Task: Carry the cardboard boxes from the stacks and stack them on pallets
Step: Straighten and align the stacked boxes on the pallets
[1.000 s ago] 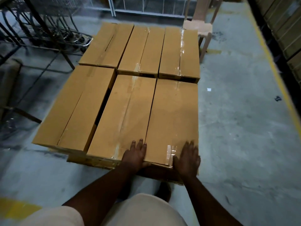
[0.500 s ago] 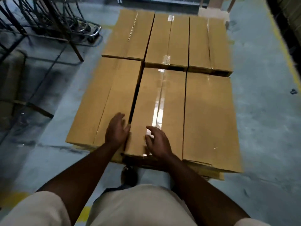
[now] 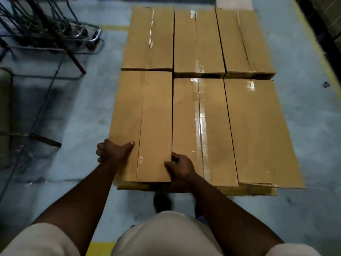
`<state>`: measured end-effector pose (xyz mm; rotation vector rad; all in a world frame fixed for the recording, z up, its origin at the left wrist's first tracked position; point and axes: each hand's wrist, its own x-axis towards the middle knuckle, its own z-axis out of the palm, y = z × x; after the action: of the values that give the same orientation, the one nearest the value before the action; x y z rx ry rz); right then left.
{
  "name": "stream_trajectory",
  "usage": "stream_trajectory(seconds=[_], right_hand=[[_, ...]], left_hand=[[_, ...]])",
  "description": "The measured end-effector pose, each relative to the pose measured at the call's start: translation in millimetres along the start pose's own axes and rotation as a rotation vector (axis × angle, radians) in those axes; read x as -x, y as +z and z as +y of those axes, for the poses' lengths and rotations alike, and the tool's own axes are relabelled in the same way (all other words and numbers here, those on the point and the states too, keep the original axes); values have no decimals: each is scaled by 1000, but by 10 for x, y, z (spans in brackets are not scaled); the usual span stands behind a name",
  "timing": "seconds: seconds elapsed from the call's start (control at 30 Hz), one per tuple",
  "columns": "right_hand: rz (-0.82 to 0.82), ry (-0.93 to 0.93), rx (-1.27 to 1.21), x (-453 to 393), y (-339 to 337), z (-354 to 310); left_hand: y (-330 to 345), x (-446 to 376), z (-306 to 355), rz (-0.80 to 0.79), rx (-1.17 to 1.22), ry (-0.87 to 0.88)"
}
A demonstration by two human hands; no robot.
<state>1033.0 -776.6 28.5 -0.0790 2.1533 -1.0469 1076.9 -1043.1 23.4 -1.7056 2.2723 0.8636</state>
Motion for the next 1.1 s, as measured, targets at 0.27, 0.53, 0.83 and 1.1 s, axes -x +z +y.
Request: stream_trajectory(seconds=[0.27,0.53,0.83,1.1], right_hand=[[169,-36,110,20,185,70],[167,-63,86,3,130,159],[162,-28,22,-17,80,95],[264,-47,73,53,55,134]], left_hand=[[23,-203,-56,-50,140,45],[141,-14,-34,-19,82,89],[233,35,-80,-35,5,131],[288,190,-168,-55,-267,533]])
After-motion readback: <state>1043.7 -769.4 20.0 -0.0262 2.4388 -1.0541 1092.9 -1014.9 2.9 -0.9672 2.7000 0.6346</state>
